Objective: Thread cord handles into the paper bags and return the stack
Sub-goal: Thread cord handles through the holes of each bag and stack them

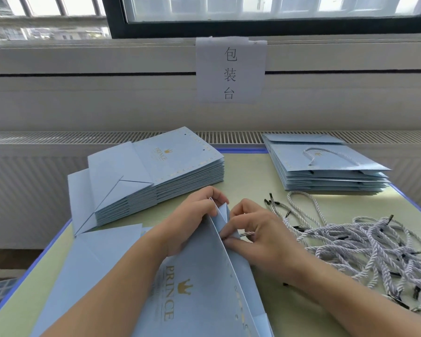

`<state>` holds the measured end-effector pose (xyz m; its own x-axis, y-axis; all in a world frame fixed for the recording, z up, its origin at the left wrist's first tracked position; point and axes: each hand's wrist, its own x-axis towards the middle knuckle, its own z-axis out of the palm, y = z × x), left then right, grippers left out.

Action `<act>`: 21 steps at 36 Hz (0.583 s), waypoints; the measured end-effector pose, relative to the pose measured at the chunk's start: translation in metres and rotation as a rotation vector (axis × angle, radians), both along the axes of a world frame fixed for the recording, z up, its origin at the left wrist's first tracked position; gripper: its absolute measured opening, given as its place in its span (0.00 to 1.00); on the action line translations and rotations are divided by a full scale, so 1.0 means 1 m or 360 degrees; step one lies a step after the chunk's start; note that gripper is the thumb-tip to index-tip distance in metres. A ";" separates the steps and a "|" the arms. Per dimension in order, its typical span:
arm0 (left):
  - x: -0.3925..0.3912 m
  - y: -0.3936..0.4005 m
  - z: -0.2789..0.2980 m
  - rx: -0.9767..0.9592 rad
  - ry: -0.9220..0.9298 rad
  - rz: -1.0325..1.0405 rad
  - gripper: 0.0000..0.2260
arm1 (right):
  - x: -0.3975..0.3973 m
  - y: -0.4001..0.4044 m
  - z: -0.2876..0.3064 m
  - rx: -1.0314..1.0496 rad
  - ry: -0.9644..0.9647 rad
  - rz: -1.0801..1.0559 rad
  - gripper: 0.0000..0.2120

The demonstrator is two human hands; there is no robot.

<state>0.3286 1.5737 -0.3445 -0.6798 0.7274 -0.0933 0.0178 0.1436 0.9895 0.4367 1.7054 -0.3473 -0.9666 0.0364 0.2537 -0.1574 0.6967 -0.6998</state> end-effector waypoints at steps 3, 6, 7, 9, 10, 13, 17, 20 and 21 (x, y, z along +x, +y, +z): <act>0.001 0.000 0.001 0.0017 -0.0019 -0.0005 0.14 | 0.000 0.001 0.002 -0.0037 -0.0046 -0.0009 0.05; 0.002 0.000 0.002 0.0023 -0.0051 -0.0006 0.15 | 0.003 -0.001 0.002 0.0226 0.0021 -0.0091 0.03; 0.003 0.001 0.002 0.0026 -0.0051 -0.0007 0.15 | 0.004 -0.003 0.002 0.0315 0.0050 -0.0094 0.04; 0.004 0.001 0.003 0.0048 -0.0081 -0.0016 0.15 | 0.007 -0.004 0.003 0.0384 0.0073 -0.0091 0.05; 0.004 0.000 0.003 0.0055 -0.0097 -0.0021 0.16 | 0.007 -0.003 0.003 0.0381 0.0068 -0.0081 0.05; 0.004 -0.001 0.003 0.0033 -0.0065 -0.0011 0.15 | 0.006 0.000 0.002 0.0293 0.0035 -0.0032 0.04; 0.004 -0.001 0.003 0.0027 -0.0049 -0.0001 0.15 | 0.007 0.006 0.008 -0.0169 -0.0062 -0.0058 0.06; 0.005 -0.001 0.003 0.0023 -0.0055 -0.0001 0.15 | 0.004 0.011 0.008 -0.0164 -0.0182 -0.0153 0.02; 0.004 -0.001 0.003 0.0021 -0.0055 -0.0001 0.15 | 0.003 0.011 0.007 -0.0122 -0.0248 -0.0145 0.03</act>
